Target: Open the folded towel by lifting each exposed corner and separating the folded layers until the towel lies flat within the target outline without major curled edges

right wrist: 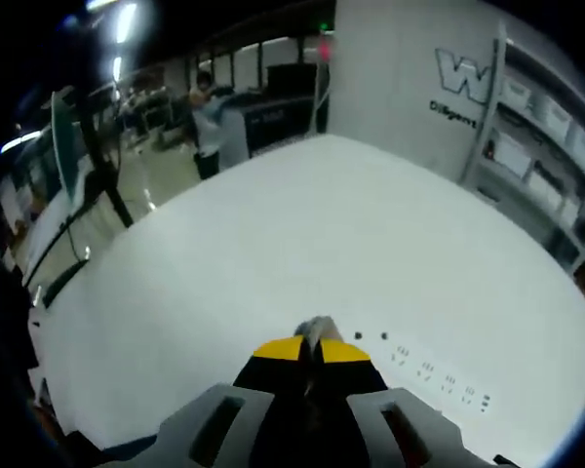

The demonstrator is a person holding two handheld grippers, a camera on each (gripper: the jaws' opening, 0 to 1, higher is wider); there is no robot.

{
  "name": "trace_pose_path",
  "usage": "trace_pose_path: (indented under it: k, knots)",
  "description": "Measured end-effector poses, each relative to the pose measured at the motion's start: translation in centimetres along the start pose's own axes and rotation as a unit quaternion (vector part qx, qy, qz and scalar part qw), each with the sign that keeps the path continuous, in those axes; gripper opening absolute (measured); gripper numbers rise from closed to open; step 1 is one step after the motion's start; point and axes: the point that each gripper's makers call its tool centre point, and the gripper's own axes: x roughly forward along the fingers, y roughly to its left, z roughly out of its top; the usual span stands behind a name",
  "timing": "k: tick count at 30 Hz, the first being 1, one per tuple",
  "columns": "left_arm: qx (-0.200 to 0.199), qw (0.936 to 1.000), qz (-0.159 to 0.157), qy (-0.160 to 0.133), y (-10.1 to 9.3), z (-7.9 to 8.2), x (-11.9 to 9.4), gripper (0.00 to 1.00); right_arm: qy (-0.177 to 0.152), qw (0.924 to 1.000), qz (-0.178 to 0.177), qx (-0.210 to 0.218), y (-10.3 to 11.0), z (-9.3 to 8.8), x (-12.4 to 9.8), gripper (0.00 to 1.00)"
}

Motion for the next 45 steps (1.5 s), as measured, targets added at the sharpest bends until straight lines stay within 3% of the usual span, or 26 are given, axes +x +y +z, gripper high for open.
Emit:
trace_pose_path:
  k: [9, 12, 21, 45]
  knots:
    - [-0.004, 0.9999, 0.006, 0.010, 0.7, -1.2, -0.2, 0.02, 0.006, 1.0000, 0.005, -0.006, 1.0, 0.2, 0.9, 0.00]
    - [-0.005, 0.9999, 0.007, 0.012, 0.8, -1.4, -0.3, 0.02, 0.007, 0.9999, 0.008, -0.009, 0.9, 1.7, 2.0, 0.00]
    - [-0.008, 0.9997, 0.012, 0.018, 1.5, -2.4, -0.7, 0.02, 0.007, 0.9997, 0.013, -0.022, 2.1, 3.3, 3.1, 0.00]
    - [-0.015, 0.9991, 0.021, 0.034, 2.5, -4.7, -1.3, 0.03, 0.005, 0.9990, 0.025, -0.036, 5.6, 4.0, 5.2, 0.00]
